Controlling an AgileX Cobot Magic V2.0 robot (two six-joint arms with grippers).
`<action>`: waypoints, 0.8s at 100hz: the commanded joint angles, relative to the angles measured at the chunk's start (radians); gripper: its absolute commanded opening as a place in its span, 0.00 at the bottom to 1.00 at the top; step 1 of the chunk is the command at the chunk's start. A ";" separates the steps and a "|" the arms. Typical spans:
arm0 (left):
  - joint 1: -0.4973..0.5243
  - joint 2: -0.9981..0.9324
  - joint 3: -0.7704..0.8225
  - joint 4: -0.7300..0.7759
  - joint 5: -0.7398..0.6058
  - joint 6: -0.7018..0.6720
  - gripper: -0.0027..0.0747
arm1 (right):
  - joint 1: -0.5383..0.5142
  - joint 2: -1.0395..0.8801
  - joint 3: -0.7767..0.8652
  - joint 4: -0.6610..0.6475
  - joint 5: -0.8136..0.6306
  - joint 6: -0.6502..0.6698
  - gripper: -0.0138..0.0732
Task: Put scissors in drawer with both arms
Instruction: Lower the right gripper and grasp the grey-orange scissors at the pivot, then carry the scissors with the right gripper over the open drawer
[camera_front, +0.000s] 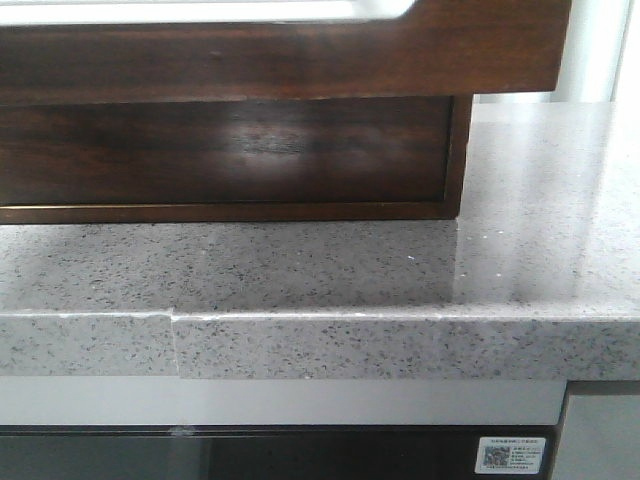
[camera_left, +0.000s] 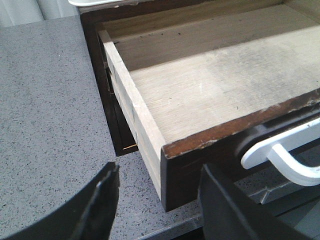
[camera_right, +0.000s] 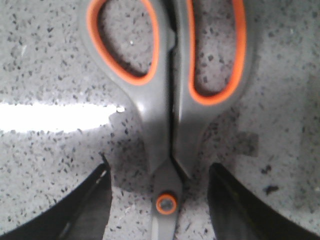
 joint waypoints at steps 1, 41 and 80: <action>-0.009 0.008 -0.031 -0.018 -0.080 -0.009 0.48 | 0.001 -0.027 -0.046 -0.008 0.009 -0.014 0.58; -0.009 0.008 -0.031 -0.018 -0.080 -0.009 0.48 | 0.001 -0.016 -0.050 -0.017 0.023 -0.041 0.43; -0.009 0.008 -0.031 -0.018 -0.080 -0.009 0.48 | 0.001 -0.016 -0.050 -0.031 0.026 -0.051 0.41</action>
